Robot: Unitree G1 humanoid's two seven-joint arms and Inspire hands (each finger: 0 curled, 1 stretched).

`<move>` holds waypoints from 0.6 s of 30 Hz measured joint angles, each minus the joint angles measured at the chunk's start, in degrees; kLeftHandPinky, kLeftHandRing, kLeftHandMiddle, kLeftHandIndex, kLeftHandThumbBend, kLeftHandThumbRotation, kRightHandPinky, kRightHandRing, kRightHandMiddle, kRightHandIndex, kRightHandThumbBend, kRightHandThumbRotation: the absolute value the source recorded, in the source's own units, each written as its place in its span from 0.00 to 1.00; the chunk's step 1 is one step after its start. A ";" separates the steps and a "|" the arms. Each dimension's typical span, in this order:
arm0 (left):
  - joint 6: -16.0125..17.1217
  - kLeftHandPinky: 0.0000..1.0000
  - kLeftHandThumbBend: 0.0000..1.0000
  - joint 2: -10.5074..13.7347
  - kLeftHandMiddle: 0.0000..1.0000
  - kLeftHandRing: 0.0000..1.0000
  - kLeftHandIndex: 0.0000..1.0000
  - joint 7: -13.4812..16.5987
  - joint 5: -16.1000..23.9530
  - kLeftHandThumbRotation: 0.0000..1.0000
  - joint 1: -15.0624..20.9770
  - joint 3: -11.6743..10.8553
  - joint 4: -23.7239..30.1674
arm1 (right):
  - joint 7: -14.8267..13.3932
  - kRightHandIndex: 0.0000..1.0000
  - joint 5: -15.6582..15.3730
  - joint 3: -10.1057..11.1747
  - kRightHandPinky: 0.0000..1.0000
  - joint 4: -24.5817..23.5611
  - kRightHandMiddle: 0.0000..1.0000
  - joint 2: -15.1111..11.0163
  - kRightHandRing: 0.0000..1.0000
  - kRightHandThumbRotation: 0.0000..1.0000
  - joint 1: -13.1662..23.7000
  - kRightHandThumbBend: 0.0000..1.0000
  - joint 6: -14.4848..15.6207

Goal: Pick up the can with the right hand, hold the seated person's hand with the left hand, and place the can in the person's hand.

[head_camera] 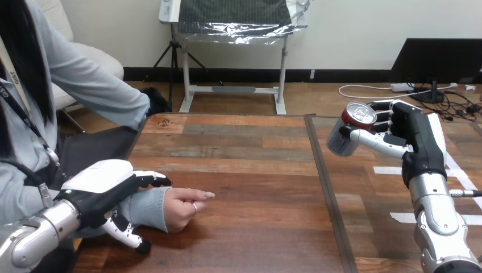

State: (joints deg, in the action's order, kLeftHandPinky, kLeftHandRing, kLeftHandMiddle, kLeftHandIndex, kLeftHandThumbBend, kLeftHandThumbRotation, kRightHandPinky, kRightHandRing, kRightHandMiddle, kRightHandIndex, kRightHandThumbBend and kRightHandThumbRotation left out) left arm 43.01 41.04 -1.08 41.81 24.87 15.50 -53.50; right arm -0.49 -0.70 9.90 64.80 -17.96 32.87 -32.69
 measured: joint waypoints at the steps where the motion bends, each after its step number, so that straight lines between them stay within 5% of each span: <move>1: -0.03 0.76 1.00 0.01 0.82 0.80 0.81 0.44 0.35 0.21 0.21 0.26 -0.29 | 0.09 0.52 0.07 0.00 0.41 -0.13 0.49 0.01 0.45 0.00 -0.08 0.75 0.00; 18: -1.63 0.74 1.00 0.00 0.77 0.76 0.77 7.45 3.28 0.16 3.49 4.46 -4.94 | 0.61 0.51 0.52 -0.01 0.40 -3.87 0.49 0.06 0.45 0.00 -1.14 0.75 0.01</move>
State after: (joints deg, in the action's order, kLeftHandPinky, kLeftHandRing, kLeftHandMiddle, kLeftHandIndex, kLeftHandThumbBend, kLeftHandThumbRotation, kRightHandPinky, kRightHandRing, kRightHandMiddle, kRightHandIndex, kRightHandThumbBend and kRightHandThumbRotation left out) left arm 41.38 41.04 6.37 45.09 28.37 19.96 -58.44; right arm 0.12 -0.19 9.89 60.93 -17.90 31.73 -32.68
